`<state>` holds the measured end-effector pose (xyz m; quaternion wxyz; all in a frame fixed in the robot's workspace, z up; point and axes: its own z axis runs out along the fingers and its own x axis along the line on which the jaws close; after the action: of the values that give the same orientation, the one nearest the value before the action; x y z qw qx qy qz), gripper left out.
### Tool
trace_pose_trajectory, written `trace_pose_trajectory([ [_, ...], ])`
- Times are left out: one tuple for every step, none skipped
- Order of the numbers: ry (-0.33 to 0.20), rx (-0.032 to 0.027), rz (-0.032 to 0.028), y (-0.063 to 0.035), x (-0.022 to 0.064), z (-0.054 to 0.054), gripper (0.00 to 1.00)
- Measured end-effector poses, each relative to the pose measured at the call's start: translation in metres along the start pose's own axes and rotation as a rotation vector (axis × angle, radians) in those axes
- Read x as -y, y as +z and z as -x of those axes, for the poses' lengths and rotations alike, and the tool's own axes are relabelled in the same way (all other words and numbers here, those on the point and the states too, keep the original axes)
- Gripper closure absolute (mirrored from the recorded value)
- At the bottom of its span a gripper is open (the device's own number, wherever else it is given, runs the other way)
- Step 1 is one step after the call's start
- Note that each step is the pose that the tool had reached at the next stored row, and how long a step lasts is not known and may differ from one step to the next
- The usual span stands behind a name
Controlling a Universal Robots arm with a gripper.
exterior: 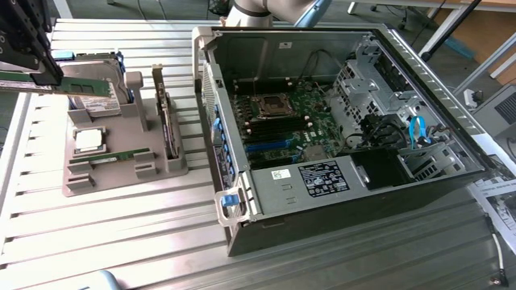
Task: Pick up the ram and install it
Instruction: 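Pick up the ram and move it above insertion slot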
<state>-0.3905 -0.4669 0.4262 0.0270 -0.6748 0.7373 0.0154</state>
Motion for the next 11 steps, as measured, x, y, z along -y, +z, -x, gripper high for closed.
trace_pose_trajectory([
  [0.000,0.0000,0.0000,-0.0003,0.0000,0.0000,0.87],
  [0.000,0.0000,-0.0001,-0.0005,0.0000,0.0000,0.87],
  [0.000,0.0001,-0.0001,-0.0005,0.0000,0.0001,0.87],
  [0.000,-0.0005,-0.0001,-0.0006,0.0000,0.0000,0.87],
  [0.000,-0.0007,-0.0001,-0.0006,0.0000,0.0000,0.87],
  [0.000,-0.0008,0.0000,-0.0006,0.0000,0.0001,0.87],
  [0.000,-0.0009,0.0000,-0.0006,0.0000,0.0000,0.87],
  [0.000,-0.0008,-0.0001,-0.0006,0.0000,0.0000,0.87],
  [0.000,-0.0008,-0.0001,-0.0006,0.0000,0.0000,0.87],
  [0.000,-0.0008,0.0000,-0.0006,0.0000,0.0000,0.87],
  [0.000,-0.0008,0.0000,-0.0006,0.0000,0.0001,0.87],
])
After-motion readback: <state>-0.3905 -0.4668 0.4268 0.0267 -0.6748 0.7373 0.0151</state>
